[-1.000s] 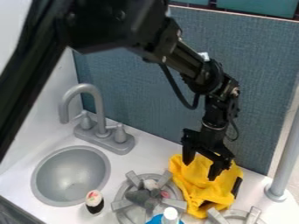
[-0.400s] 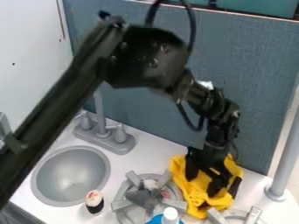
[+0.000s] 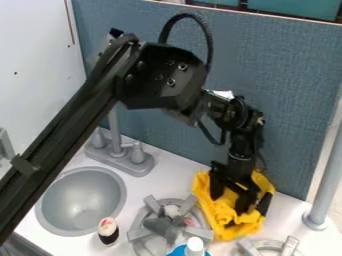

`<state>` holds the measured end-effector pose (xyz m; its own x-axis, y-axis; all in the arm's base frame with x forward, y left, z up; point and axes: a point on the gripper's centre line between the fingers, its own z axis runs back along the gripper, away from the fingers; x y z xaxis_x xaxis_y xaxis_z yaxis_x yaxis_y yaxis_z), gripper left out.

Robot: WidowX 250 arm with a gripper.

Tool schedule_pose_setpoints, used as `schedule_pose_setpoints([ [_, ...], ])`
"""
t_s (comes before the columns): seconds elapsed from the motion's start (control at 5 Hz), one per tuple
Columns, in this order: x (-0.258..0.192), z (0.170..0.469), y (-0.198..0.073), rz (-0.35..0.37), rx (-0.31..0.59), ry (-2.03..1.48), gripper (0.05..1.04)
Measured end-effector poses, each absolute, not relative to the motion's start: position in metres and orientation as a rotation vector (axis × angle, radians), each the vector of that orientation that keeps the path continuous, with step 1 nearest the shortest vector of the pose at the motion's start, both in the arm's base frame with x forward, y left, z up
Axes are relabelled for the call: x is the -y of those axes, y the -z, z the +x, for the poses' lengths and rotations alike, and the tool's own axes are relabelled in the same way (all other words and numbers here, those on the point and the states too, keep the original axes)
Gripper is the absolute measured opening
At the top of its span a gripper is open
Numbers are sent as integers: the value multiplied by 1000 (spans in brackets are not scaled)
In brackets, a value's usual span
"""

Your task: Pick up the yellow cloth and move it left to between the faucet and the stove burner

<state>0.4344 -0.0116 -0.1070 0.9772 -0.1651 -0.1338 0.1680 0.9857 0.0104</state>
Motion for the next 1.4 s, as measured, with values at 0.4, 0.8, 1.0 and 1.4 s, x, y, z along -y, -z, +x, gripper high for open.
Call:
schedule_pose_setpoints([
  [0.4, -59, 439, 106, 74, -109, -33, 1000],
  [0.8, -132, 404, 103, 145, -137, -282, 1001],
  [1.0, -131, 388, 100, 143, -143, -337, 1001],
  [1.4, -133, 379, 47, 52, -11, -454, 1000],
])
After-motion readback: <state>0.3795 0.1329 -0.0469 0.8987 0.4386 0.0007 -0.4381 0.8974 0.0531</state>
